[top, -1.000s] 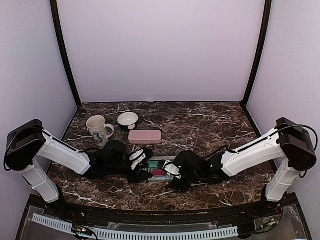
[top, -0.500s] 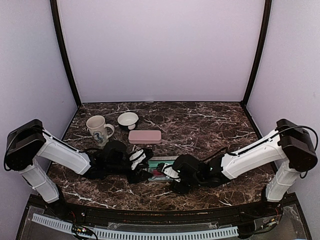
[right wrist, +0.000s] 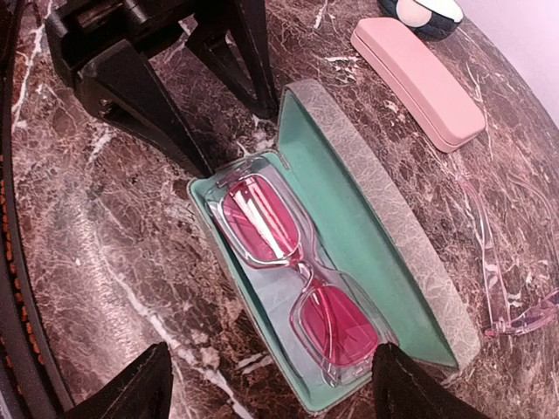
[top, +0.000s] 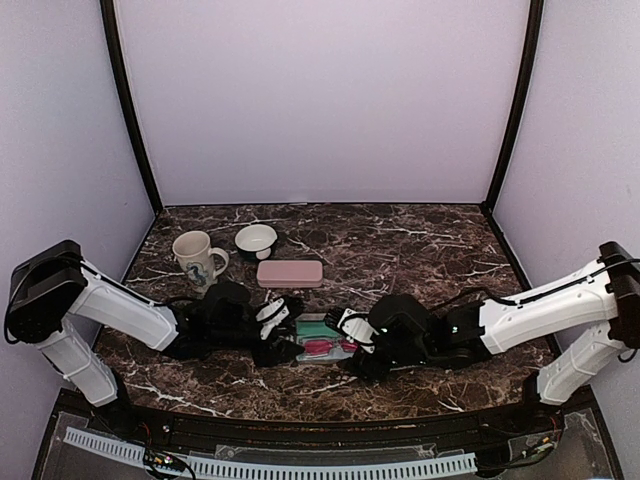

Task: Organize the sunglasses
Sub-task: Close the case with sunglasses at the center of the board.

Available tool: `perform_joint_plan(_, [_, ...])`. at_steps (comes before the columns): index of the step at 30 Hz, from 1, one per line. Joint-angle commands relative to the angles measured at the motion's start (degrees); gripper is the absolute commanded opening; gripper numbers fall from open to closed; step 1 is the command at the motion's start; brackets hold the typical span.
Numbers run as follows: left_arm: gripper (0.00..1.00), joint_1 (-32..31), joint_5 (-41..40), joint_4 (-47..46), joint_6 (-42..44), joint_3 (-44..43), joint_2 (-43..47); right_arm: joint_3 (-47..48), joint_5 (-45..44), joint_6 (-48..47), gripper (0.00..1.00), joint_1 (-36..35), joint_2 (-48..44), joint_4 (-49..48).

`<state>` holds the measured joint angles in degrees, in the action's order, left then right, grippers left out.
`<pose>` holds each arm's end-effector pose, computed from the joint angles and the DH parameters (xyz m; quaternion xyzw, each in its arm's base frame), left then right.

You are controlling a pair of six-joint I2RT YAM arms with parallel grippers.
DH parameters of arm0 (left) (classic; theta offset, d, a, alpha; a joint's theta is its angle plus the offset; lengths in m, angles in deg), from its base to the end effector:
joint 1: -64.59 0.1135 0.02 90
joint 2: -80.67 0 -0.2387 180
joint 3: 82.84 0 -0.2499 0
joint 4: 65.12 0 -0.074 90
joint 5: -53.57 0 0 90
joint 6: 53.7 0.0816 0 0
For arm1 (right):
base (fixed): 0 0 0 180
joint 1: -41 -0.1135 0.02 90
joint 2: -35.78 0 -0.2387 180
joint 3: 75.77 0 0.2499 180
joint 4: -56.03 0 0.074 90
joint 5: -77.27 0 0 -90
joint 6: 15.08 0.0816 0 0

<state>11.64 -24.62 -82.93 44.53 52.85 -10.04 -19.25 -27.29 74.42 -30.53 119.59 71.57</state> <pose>0.1857 -0.2738 0.0976 0.4804 0.7095 -0.2750 0.4361 0.1235 0.3051 0.1322 -0.4935 0.7651 0.1360 0.3905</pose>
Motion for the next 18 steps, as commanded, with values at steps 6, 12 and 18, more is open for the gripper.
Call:
perform_joint_plan(6, [0.60,-0.1,-3.8,-5.5,-3.0,2.1,4.6,-4.6,10.1,9.3,0.79,9.4,-10.7,-3.6])
perform_joint_plan(12, [0.66,-0.1,-5.8,-7.6,-6.1,2.3,5.5,-4.4,16.6,13.8,0.80,17.0,-11.4,-3.5])
perform_joint_plan(18, [0.68,0.2,-7.3,-8.9,-12.3,1.0,6.8,-3.0,22.5,18.3,0.76,21.6,-6.8,-5.7])
